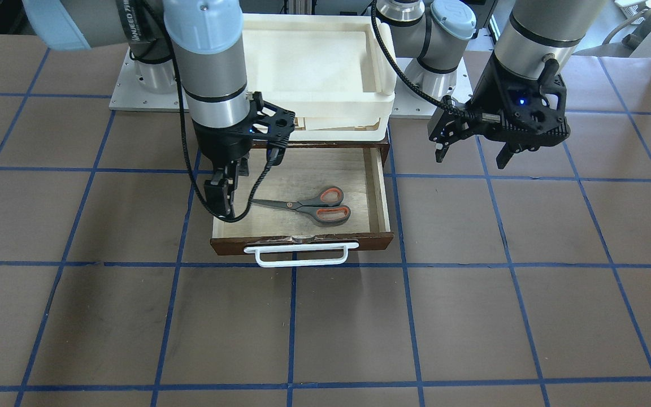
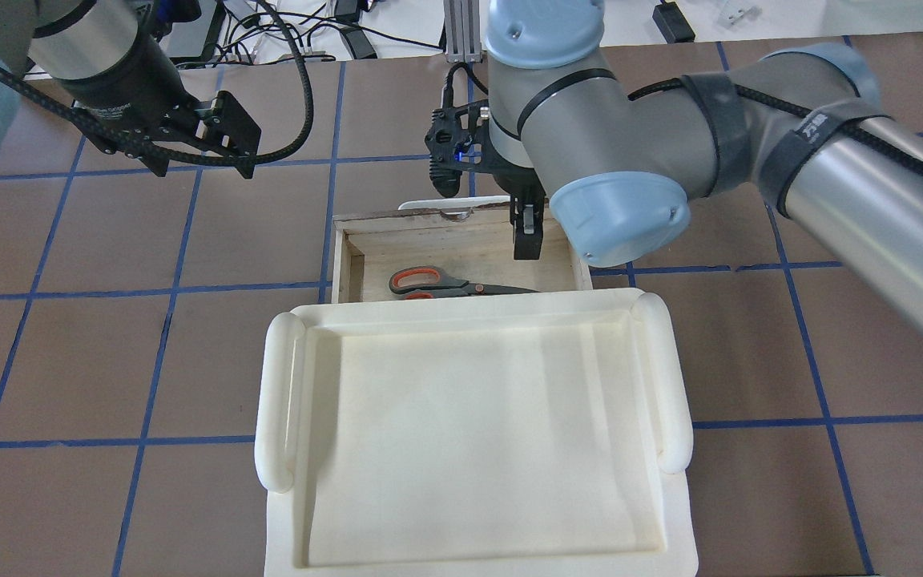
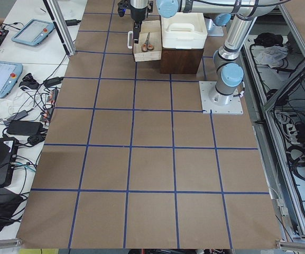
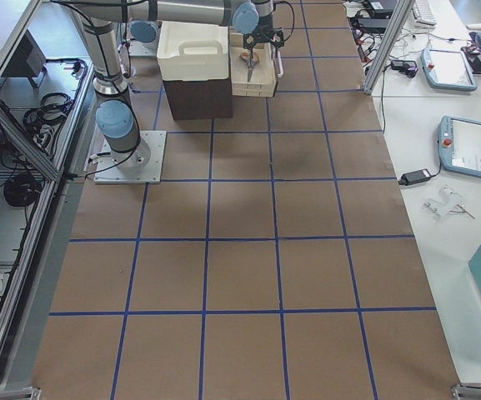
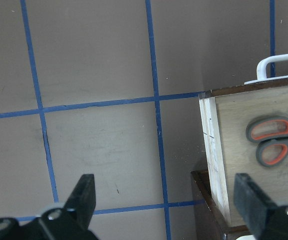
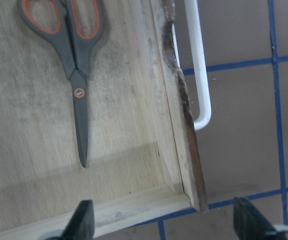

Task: Put scissors in drawer and close it
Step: 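Raise the right gripper out of the drawer while the left arm moves forward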

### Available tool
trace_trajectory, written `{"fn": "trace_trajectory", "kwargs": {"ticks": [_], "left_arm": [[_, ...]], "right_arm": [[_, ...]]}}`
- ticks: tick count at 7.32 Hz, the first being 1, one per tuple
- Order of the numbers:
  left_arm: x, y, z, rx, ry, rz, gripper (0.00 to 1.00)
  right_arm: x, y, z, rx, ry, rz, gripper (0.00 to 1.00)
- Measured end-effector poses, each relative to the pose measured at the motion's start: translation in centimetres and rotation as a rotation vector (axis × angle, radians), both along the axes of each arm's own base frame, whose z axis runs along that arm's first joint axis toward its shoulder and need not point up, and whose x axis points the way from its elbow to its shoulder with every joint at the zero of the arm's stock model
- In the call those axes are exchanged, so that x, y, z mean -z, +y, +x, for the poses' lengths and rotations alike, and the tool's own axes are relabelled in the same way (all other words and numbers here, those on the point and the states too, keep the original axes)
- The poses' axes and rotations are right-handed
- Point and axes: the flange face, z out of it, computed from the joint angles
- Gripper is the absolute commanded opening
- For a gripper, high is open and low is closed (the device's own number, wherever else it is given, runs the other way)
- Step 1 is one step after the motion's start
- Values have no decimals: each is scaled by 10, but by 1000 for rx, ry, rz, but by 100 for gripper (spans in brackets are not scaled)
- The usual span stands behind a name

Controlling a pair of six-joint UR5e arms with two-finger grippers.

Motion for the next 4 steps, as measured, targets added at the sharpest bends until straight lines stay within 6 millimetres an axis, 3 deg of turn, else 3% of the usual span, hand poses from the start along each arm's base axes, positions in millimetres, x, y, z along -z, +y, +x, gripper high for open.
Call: {"fn": "trace_trajectory", "kwargs": {"ticks": [2, 4], "left_arm": [[-5, -13, -1, 2, 0, -5, 100], [-20, -30, -1, 4, 3, -25, 100]], "right_arm": [[-21, 1, -41, 272, -26, 9, 100], [-46, 19, -61, 570, -53, 19, 100]]}}
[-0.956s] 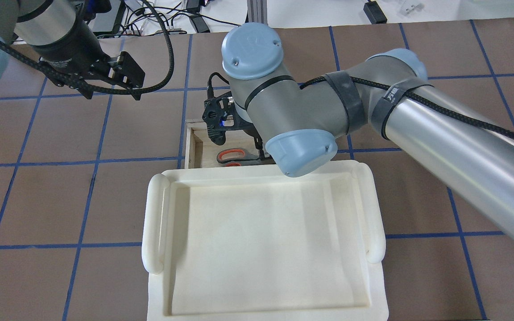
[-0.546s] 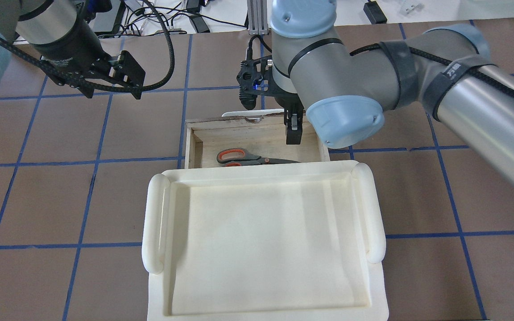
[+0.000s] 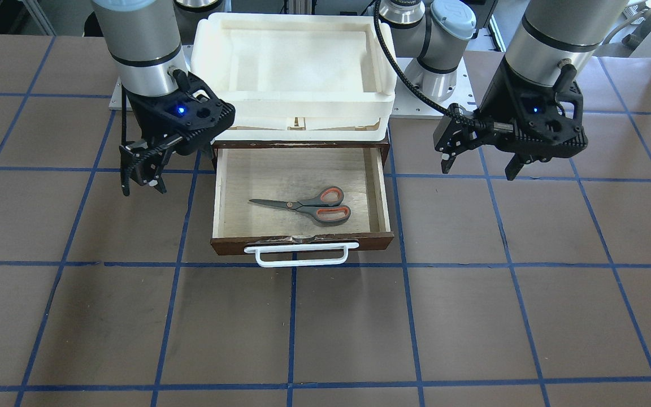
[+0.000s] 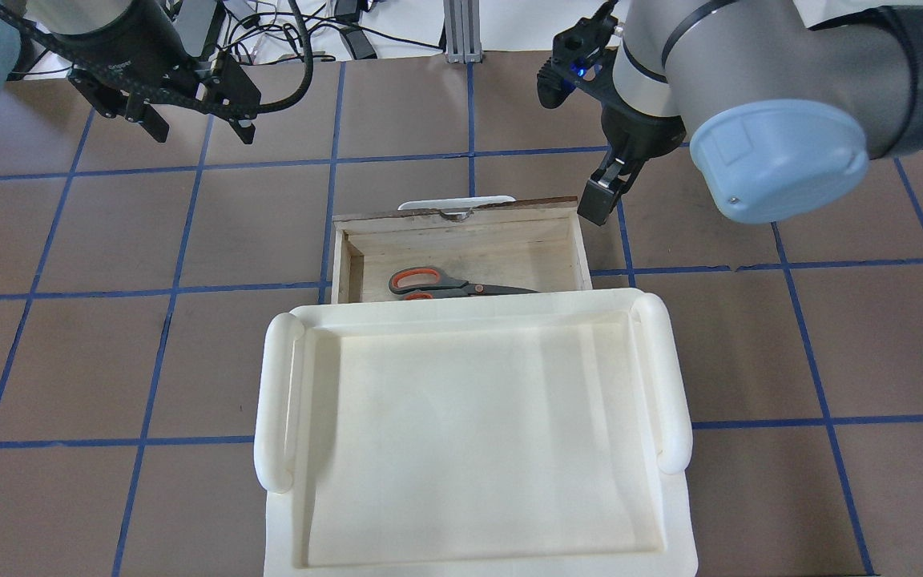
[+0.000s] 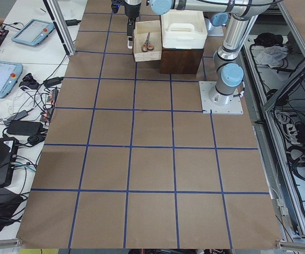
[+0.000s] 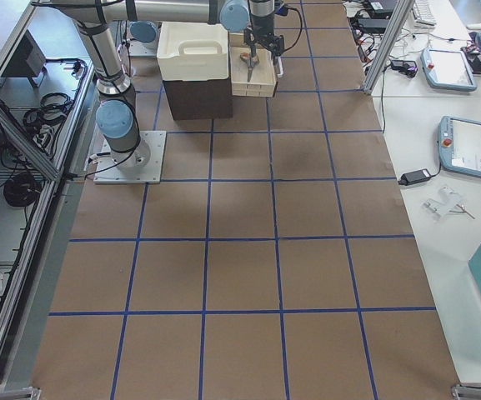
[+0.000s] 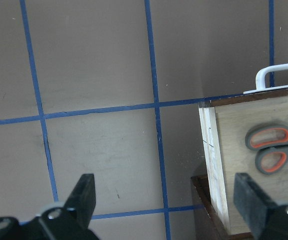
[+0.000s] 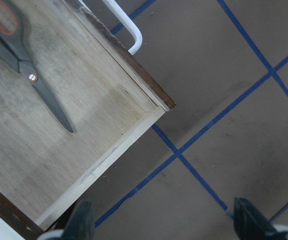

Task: Put scissors in drawer and close it
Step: 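Raise the right gripper out of the drawer while the left arm moves forward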

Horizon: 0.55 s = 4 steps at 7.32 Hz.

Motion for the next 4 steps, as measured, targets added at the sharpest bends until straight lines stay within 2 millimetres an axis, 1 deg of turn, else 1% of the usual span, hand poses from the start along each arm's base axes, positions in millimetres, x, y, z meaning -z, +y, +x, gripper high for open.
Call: {"fn": "trace_trajectory", "kwargs": {"ticks": [1, 2, 3, 4], "left_arm": [[-4, -4, -3, 5, 3, 2, 100], [-2, -6, -6, 12, 3, 20, 100], [7, -11, -9, 17, 4, 46, 100], [20, -19, -12, 14, 8, 75, 100]], "right_arm": [[-16, 12, -6, 131, -17, -15, 100], [-34, 22, -12, 227, -37, -48, 100], [-52, 33, -19, 323, -62, -85, 100], [-63, 39, -23, 399, -81, -110, 100]]}}
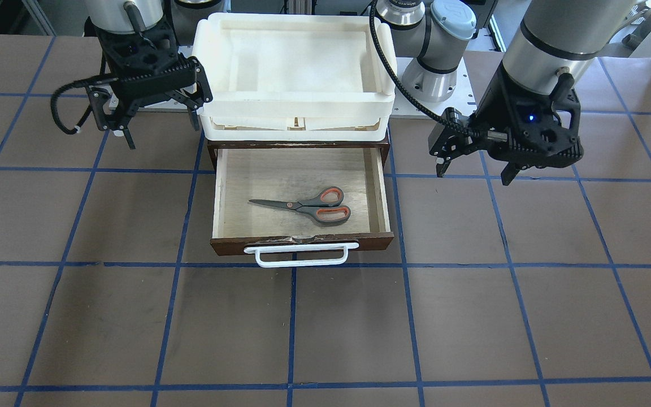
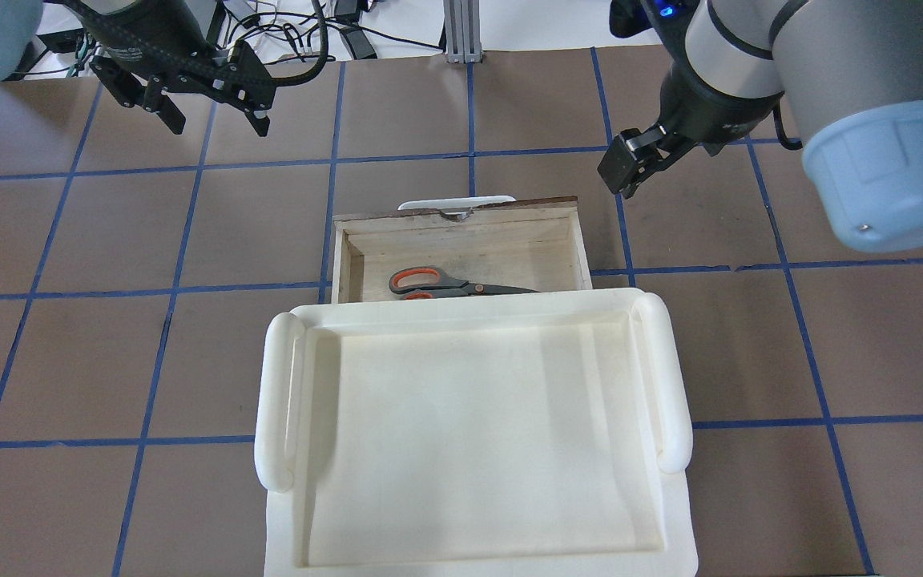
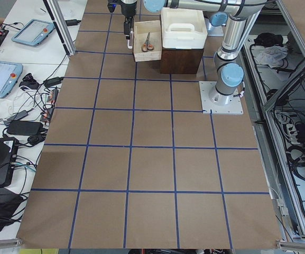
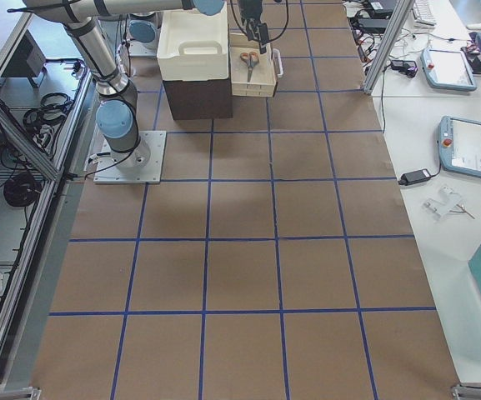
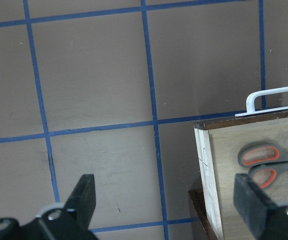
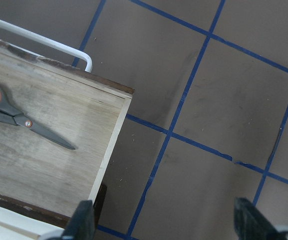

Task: Put scissors in drawer and close it
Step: 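Raise the right gripper out of the drawer while the left arm moves forward, then move the left gripper above the drawer's white handle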

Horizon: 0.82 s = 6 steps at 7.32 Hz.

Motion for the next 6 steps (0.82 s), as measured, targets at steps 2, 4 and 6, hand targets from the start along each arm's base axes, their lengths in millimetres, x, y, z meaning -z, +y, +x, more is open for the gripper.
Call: {"fn": "trace_trajectory", "kwargs": {"ticks": [2, 4, 6], "left_arm": [[39, -25, -23, -11, 0, 51, 100], [72, -53, -57, 18, -7, 80, 100], [110, -73, -82, 17, -4, 128, 100]], "right_arm": [[-7, 4, -3, 66, -18, -27, 100], [-6, 8, -5, 204, -35, -6, 100], [-8, 18, -6, 273, -41, 25, 100]]}}
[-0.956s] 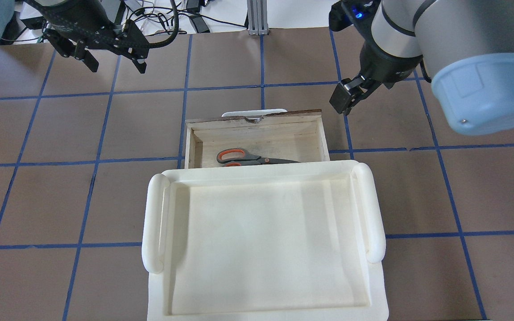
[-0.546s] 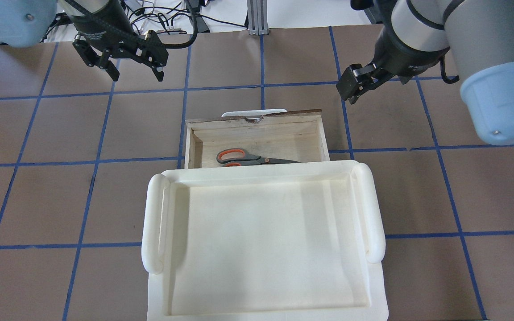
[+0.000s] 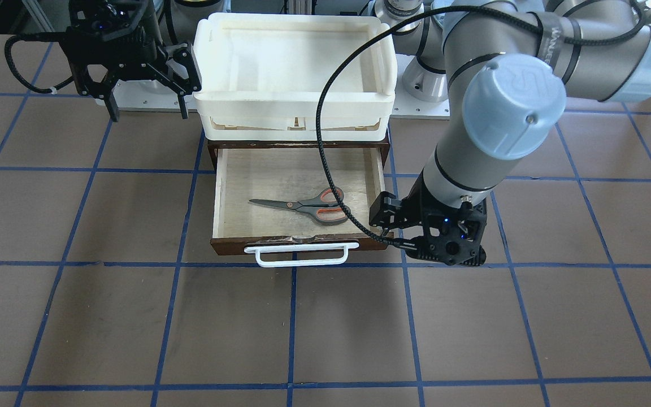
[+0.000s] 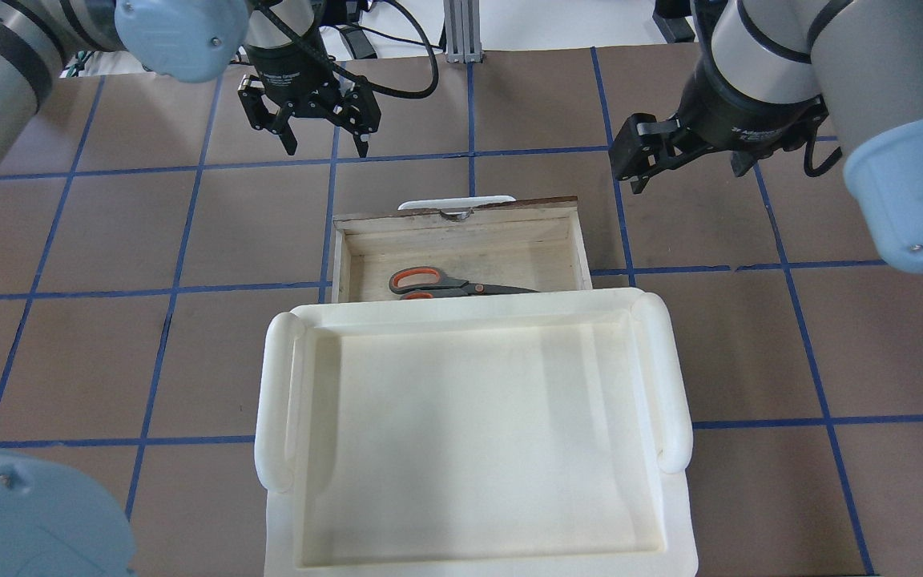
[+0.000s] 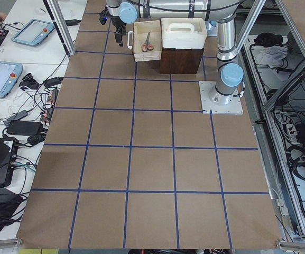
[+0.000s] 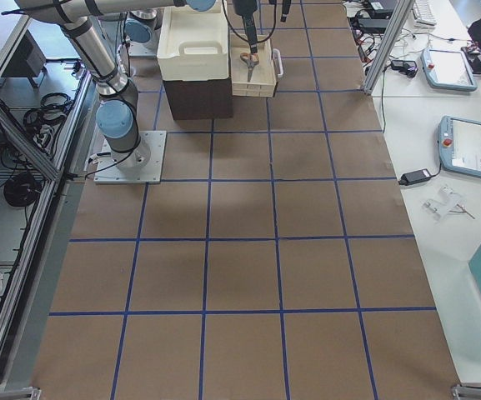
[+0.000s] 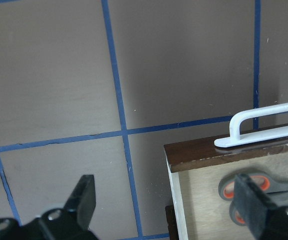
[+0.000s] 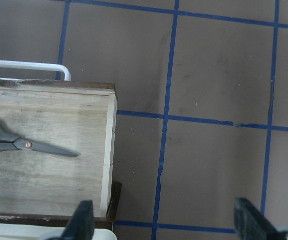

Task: Put scissors in drawer and close it
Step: 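Move the left gripper above the drawer's white handle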

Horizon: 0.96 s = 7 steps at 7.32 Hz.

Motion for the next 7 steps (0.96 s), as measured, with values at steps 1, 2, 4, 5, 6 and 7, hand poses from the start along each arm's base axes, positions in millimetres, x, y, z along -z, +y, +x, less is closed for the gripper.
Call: {"fn": "trace_trajectory", "kwargs": {"ticks": [1, 2, 4, 5, 6, 7], "left_arm": [[20, -7, -12, -6, -1, 25, 100], [39, -15, -25, -20, -1, 40, 100], [67, -28, -45, -31, -5, 41, 100], [78, -33, -52, -31, -5, 46, 100], [89, -37, -56, -34, -4, 52, 100], [99, -40, -60, -39, -3, 55, 100]], "right_arm": [[-2, 6, -1, 33, -3, 16, 100], [-2, 9, -2, 75, -8, 25, 100], [-2, 10, -3, 120, -11, 29, 100], [-2, 10, -3, 124, -11, 30, 100], [-2, 10, -3, 125, -10, 30, 100], [-2, 10, -3, 124, -11, 28, 100]]}}
